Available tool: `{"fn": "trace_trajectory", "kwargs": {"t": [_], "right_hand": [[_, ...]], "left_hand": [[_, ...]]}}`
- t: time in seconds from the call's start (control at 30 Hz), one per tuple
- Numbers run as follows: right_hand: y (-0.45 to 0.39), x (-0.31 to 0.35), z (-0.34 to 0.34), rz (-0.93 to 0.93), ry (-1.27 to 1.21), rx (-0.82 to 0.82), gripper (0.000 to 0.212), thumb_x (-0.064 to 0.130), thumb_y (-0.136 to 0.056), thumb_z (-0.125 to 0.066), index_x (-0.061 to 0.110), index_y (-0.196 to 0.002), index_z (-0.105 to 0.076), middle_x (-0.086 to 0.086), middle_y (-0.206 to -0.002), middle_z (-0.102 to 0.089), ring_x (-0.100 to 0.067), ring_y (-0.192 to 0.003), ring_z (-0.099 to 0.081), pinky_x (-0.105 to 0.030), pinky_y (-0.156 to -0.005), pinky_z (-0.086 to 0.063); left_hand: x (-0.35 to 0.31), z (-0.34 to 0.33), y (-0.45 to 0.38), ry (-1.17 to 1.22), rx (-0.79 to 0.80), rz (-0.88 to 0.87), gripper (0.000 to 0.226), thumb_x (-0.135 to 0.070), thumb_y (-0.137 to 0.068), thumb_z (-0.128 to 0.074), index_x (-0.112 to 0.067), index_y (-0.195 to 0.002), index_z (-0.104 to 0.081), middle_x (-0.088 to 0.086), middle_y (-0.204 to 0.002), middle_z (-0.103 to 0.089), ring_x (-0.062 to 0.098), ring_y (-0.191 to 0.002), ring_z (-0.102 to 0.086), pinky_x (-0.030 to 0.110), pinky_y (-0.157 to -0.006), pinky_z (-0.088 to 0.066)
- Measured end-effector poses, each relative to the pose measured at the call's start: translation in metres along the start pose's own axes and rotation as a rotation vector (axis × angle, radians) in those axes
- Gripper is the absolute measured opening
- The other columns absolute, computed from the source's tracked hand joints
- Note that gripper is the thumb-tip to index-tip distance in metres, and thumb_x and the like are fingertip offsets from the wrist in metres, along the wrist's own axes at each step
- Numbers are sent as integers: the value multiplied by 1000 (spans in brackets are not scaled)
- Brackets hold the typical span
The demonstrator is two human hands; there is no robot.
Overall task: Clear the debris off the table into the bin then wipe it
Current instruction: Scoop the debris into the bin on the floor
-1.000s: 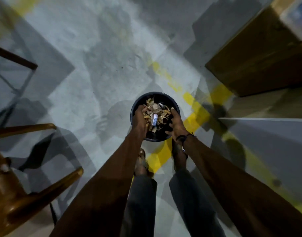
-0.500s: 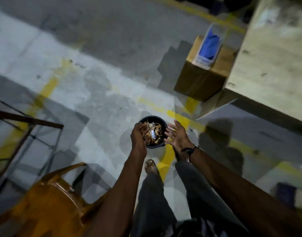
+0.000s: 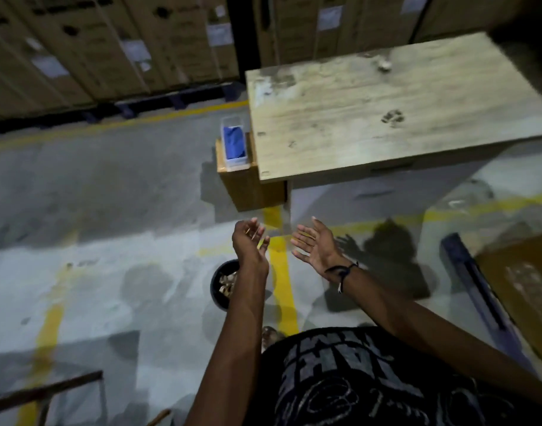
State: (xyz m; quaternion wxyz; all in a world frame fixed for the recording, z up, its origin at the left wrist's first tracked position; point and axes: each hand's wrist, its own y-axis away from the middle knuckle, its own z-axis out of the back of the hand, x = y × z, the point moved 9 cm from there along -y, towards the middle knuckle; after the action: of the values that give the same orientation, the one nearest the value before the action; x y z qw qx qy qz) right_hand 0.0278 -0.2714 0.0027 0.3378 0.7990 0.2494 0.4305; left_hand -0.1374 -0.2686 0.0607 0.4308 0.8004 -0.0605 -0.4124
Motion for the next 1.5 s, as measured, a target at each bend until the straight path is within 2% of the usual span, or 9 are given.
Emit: {"fn": "trace_trajectory", "kwargs": {"t": [0.2,0.43,0.67,0.87,1.07,1.2,1.27,1.33,1.5], "right_hand": [[35,73,113,128,-156,-59,57,52,-105,-44,10,-143,-56,-14,-150,-55,-30,-139,-51,-43,-108,-43],[70,142,268,198,-249,-119,49,53,-105,-43,13,-131,-58,-13,-152,-53,-27,-135,-53,-40,-103,-42],[88,181,382,202,-301,-207,61,53,-107,-40,9,-149,-49,-15,-156,-48,-31,-144,-47,-44,-114,-40],[86,200,432,195,-339,-252,61,50,-110,-34,9,-155,-42,-15,-160,-42,-31,-148,-42,-43,-118,-36],[48,204,468,178,-319,-391,59,53,-109,-34,10,-145,-52,-13,-158,-45,-30,-147,-44,-39,-106,-40],[6,194,476,140,-270,-375,48,50,-111,-33,14,-135,-54,-10,-124,-62,-27,-113,-62,-42,-123,-31],[-15,184,475,99,-241,-345,54,47,-112,-31,10,-149,-46,-20,-146,-54,-36,-134,-54,-46,-127,-26],[-42,174,475,44,-200,-335,63,46,-112,-32,4,-159,-33,-24,-165,-30,-39,-152,-32,-48,-128,-23],[-135,147,491,-33,-35,-377,57,42,-112,-38,3,-153,-42,-17,-159,-45,-34,-143,-47,-49,-116,-41]], "left_hand": [[72,-93,31,-90,97,11,25,-33,-103,-52,-18,-91,-68,-1,-93,-66,15,-89,-63,30,-75,-45],[181,-173,60,-118,111,45,21,-30,-98,-54,-19,-85,-66,-2,-86,-62,14,-79,-61,28,-69,-44],[231,-220,78,-210,71,37,21,-28,-99,-55,-18,-85,-67,-3,-84,-63,13,-79,-61,28,-69,-44],[251,-236,56,-249,43,44,18,-25,-99,-55,-18,-86,-65,-4,-85,-62,12,-79,-61,28,-69,-43],[282,-235,3,-293,0,97,15,-23,-99,-56,-19,-87,-64,-4,-87,-62,11,-79,-61,27,-67,-43],[318,-230,-37,-332,-33,131,13,-19,-99,-58,-18,-87,-64,-2,-89,-61,13,-77,-60,27,-67,-44],[338,-222,-56,-354,-63,150,10,-18,-99,-58,-16,-91,-64,-1,-90,-61,13,-77,-61,27,-65,-45],[361,-215,-79,-363,-99,172,7,-17,-100,-58,-13,-99,-64,1,-91,-62,14,-78,-63,28,-66,-46],[415,-197,-147,-377,-171,181,7,-13,-100,-60,-11,-97,-66,4,-95,-65,15,-83,-65,30,-69,-48]]}}
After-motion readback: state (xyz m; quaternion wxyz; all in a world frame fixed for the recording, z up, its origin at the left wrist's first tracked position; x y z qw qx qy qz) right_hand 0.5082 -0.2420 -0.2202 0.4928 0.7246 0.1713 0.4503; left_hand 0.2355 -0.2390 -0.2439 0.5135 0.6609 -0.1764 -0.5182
